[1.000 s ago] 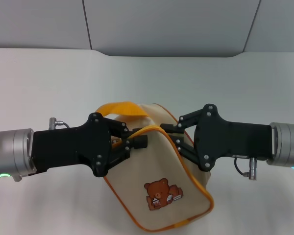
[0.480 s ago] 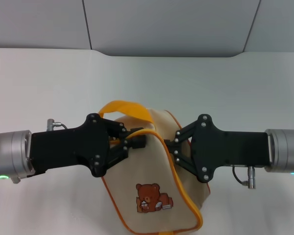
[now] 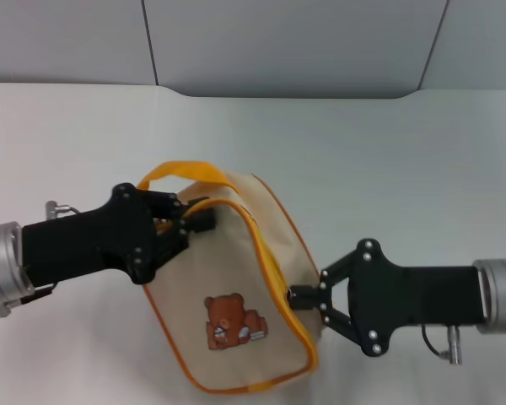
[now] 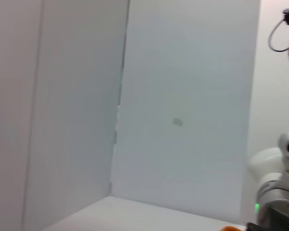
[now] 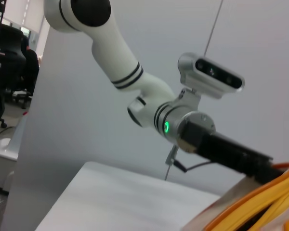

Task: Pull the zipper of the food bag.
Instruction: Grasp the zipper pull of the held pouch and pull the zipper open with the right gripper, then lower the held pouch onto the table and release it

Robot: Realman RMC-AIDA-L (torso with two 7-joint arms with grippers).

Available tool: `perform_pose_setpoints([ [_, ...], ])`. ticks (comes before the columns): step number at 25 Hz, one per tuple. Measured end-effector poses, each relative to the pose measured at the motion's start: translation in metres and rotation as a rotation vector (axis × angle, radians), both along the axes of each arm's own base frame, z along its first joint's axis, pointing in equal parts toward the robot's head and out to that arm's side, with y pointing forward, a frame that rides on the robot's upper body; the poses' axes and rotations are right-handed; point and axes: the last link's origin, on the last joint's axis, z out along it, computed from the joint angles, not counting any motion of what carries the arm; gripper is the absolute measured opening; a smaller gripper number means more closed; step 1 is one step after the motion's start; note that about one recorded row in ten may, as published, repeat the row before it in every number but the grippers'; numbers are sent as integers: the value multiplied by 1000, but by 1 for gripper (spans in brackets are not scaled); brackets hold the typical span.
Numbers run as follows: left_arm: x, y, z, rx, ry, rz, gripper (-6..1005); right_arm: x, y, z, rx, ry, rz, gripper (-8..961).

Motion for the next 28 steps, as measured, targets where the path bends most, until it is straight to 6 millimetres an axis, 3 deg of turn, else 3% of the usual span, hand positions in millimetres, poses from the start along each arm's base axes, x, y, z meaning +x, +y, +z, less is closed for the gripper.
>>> perform_pose_setpoints([
  [16,-20,3,10,90,-6,118,68,29,-18,0,-14,-61,-86,20],
  [28,-42,-33,6,162,-98,190,68,24,-8,19,-3,86,-255,149],
])
